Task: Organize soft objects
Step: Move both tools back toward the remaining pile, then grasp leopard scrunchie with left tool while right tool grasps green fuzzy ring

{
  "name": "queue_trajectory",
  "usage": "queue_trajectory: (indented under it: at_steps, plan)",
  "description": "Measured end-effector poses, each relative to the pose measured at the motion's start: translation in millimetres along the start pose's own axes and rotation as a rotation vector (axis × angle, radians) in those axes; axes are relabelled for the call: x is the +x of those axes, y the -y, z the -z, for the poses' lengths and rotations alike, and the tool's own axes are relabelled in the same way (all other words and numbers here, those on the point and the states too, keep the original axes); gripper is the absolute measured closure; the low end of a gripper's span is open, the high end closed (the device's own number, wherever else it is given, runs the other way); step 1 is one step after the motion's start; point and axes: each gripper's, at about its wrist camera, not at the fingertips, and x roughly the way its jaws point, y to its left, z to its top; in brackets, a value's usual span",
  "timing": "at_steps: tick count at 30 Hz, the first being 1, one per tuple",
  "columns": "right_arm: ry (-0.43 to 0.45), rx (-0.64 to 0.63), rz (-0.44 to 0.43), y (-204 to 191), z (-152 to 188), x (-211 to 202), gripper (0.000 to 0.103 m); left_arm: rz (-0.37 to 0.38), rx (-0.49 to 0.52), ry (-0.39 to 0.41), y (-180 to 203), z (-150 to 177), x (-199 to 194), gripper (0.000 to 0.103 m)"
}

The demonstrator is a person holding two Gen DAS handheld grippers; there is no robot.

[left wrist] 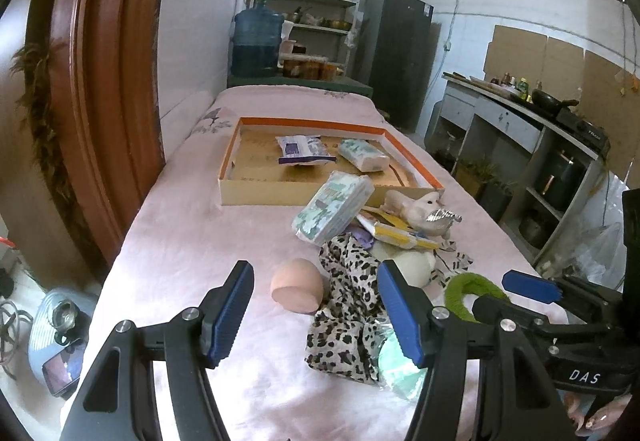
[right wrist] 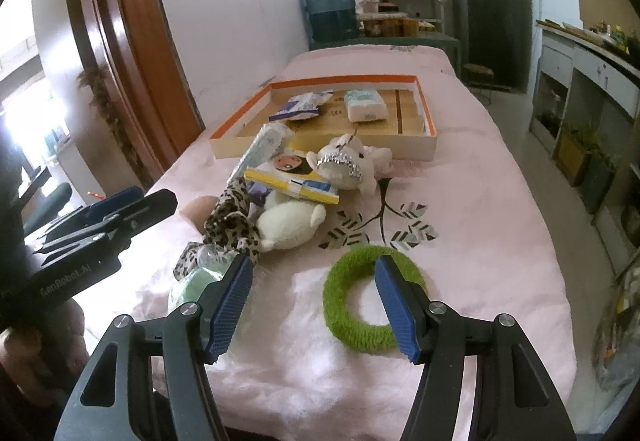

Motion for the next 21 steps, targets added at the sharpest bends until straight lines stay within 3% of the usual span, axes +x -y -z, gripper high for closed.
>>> queue_trajectory:
  at_steps: [21]
  plan:
    - [-0.088, -0.019, 0.022, 2, 19, 25, 0.038, 0.057, -0.057, -0.123, -18, 25, 25, 0.039]
